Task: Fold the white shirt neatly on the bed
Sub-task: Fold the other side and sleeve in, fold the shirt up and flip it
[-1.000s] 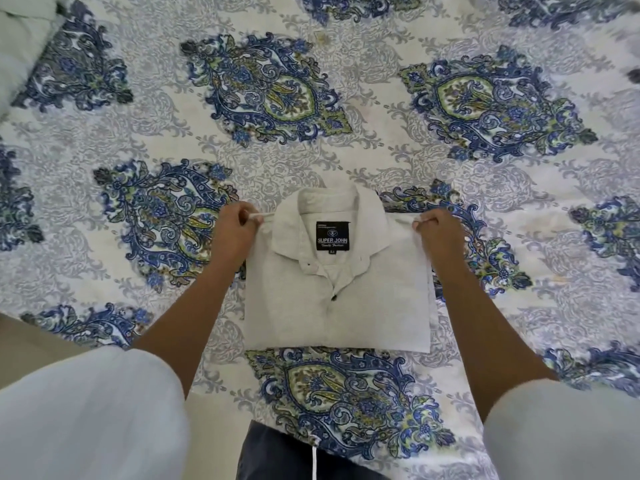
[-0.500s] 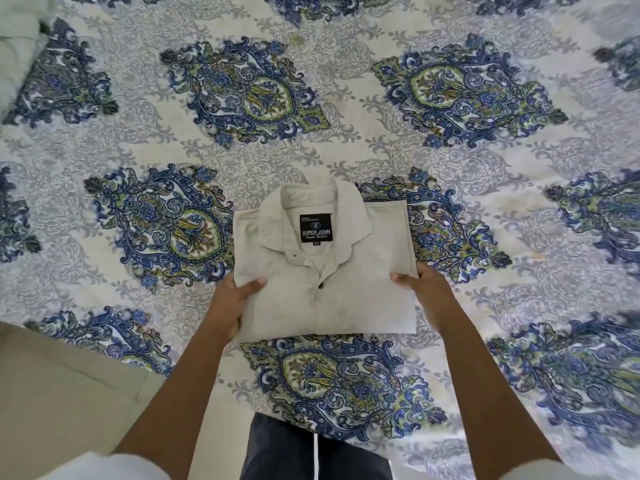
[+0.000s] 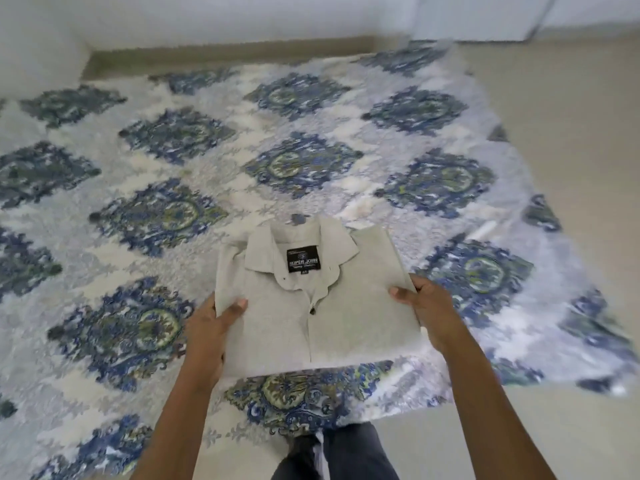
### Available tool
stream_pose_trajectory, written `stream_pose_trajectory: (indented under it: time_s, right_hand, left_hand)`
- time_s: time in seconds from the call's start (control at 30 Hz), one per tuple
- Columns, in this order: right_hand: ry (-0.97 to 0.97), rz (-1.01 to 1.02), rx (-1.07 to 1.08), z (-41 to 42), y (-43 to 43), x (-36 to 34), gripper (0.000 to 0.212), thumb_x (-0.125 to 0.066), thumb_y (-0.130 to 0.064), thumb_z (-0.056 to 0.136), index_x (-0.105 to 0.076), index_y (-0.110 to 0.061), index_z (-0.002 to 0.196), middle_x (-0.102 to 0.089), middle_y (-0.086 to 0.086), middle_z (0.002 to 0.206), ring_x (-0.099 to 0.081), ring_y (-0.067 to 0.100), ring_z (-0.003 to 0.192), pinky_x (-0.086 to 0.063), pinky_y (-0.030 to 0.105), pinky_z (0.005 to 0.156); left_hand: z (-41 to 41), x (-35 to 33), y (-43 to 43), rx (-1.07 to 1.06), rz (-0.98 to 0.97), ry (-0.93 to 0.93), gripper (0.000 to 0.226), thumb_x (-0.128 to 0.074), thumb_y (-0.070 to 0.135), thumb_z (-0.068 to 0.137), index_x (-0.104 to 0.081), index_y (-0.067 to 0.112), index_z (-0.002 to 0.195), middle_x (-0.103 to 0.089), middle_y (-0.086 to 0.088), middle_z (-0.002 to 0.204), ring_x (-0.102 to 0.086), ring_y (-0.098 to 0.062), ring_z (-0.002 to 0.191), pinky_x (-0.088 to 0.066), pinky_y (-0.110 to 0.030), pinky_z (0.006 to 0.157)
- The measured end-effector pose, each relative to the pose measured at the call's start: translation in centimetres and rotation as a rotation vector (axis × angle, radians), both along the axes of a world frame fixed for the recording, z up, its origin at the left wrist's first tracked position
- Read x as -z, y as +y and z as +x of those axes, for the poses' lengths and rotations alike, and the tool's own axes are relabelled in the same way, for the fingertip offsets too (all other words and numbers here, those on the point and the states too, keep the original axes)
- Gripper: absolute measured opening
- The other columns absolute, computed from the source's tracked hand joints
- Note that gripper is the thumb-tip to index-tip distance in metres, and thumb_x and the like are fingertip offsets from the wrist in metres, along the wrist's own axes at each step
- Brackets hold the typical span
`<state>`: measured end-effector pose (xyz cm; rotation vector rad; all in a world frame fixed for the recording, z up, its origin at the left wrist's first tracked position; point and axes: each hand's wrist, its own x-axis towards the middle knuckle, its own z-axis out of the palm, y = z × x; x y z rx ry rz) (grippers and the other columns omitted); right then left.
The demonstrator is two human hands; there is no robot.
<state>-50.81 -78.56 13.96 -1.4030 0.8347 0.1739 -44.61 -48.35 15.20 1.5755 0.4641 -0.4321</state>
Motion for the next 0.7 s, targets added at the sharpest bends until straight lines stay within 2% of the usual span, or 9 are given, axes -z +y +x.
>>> stream_pose_trajectory:
  time_s: [0.07, 0.17, 0.23, 0.3, 0.33, 0.47, 0.53, 0.63, 0.7]
  right_hand:
    - [-0.029, -0.02, 0.135, -4.0, -2.4, -2.9, 0.01, -0.069, -0.008, 0.08, -0.068, -0.016, 0.086, -0.072, -0.004, 0.076, -0.068, 0.015, 0.066, -0.055, 0.028, 0.059]
    - [-0.039, -0.082, 0.32, -10.2, -6.6, -6.0, 0.011, -0.07, -0.011, 0.079, -0.069, -0.015, 0.089, -0.07, 0.007, 0.088, -0.065, 0.024, 0.077, -0.052, 0.036, 0.072]
    - [-0.07, -0.091, 0.459, -15.0, -9.8, -7.4, 0.01, -0.069, -0.01, 0.079, -0.068, -0.012, 0.089, -0.068, 0.011, 0.089, -0.062, 0.026, 0.079, -0.049, 0.036, 0.073]
    - [-0.081, -0.099, 0.569, -19.5, -13.0, -8.4, 0.006, -0.067, -0.009, 0.08, -0.068, -0.011, 0.086, -0.068, 0.015, 0.088, -0.061, 0.028, 0.078, -0.047, 0.036, 0.073]
    - [-0.083, -0.101, 0.612, -21.3, -14.4, -8.7, 0.005, -0.066, -0.008, 0.08, -0.067, -0.01, 0.084, -0.067, 0.015, 0.085, -0.061, 0.028, 0.075, -0.047, 0.035, 0.072]
    - [-0.134, -0.124, 0.791, -29.8, -22.0, -10.4, 0.007, -0.064, -0.004, 0.08, -0.064, -0.009, 0.075, -0.061, 0.009, 0.076, -0.056, 0.024, 0.067, -0.043, 0.03, 0.064]
    - [-0.139, -0.141, 0.861, -33.6, -26.1, -11.4, 0.006, -0.067, -0.006, 0.077, -0.062, -0.004, 0.076, -0.058, 0.011, 0.075, -0.053, 0.024, 0.068, -0.04, 0.032, 0.066]
    - [-0.158, -0.143, 0.944, -39.2, -32.2, -13.0, 0.019, -0.072, -0.013, 0.068, -0.061, -0.002, 0.079, -0.058, 0.014, 0.077, -0.053, 0.027, 0.071, -0.04, 0.037, 0.069]
    - [-0.181, -0.146, 0.993, -42.0, -35.9, -13.8, 0.01, -0.07, -0.011, 0.074, -0.063, -0.004, 0.077, -0.062, 0.012, 0.076, -0.057, 0.027, 0.07, -0.043, 0.038, 0.068]
  left_hand:
    - [-0.5, -2.2, -3.8, 0.132, -0.032, -0.038, 0.031, -0.063, 0.013, 0.086, -0.06, 0.012, 0.117, -0.07, -0.008, 0.105, -0.067, -0.027, 0.094, -0.054, -0.043, 0.078]
    - [-1.6, -5.1, -10.7, 0.313, -0.06, -0.097, 0.023, -0.061, 0.009, 0.087, -0.063, 0.012, 0.109, -0.071, -0.006, 0.095, -0.068, -0.024, 0.082, -0.054, -0.035, 0.066]
    - [-2.9, -6.7, -16.2, 0.424, -0.075, -0.105, 0.017, -0.061, 0.009, 0.087, -0.064, 0.016, 0.102, -0.071, -0.006, 0.09, -0.069, -0.024, 0.077, -0.055, -0.036, 0.062]
    - [-4.7, -7.7, -21.8, 0.52, -0.082, -0.117, 0.02, -0.064, 0.01, 0.085, -0.064, 0.013, 0.104, -0.07, -0.012, 0.096, -0.067, -0.03, 0.086, -0.055, -0.045, 0.076]
    - [-5.6, -8.1, -24.2, 0.556, -0.087, -0.127, 0.019, -0.065, 0.01, 0.084, -0.064, 0.012, 0.103, -0.069, -0.013, 0.096, -0.066, -0.031, 0.088, -0.053, -0.046, 0.08]
    - [-11.1, -9.7, -36.1, 0.7, -0.153, -0.153, 0.012, -0.064, 0.005, 0.083, -0.065, 0.013, 0.093, -0.069, -0.006, 0.085, -0.065, -0.025, 0.082, -0.05, -0.04, 0.081]
    - [-14.0, -10.6, -41.9, 0.776, -0.166, -0.172, 0.015, -0.065, 0.006, 0.083, -0.065, 0.01, 0.098, -0.07, -0.007, 0.089, -0.066, -0.027, 0.086, -0.048, -0.044, 0.087]
    - [-18.6, -12.3, -50.0, 0.864, -0.191, -0.176, 0.02, -0.064, 0.006, 0.084, -0.064, 0.006, 0.104, -0.07, -0.01, 0.094, -0.066, -0.03, 0.09, -0.049, -0.043, 0.086]
    - [-20.9, -13.0, -54.8, 0.909, -0.205, -0.177, 0.021, -0.066, 0.007, 0.083, -0.064, 0.006, 0.103, -0.07, -0.013, 0.098, -0.066, -0.033, 0.095, -0.049, -0.047, 0.089]
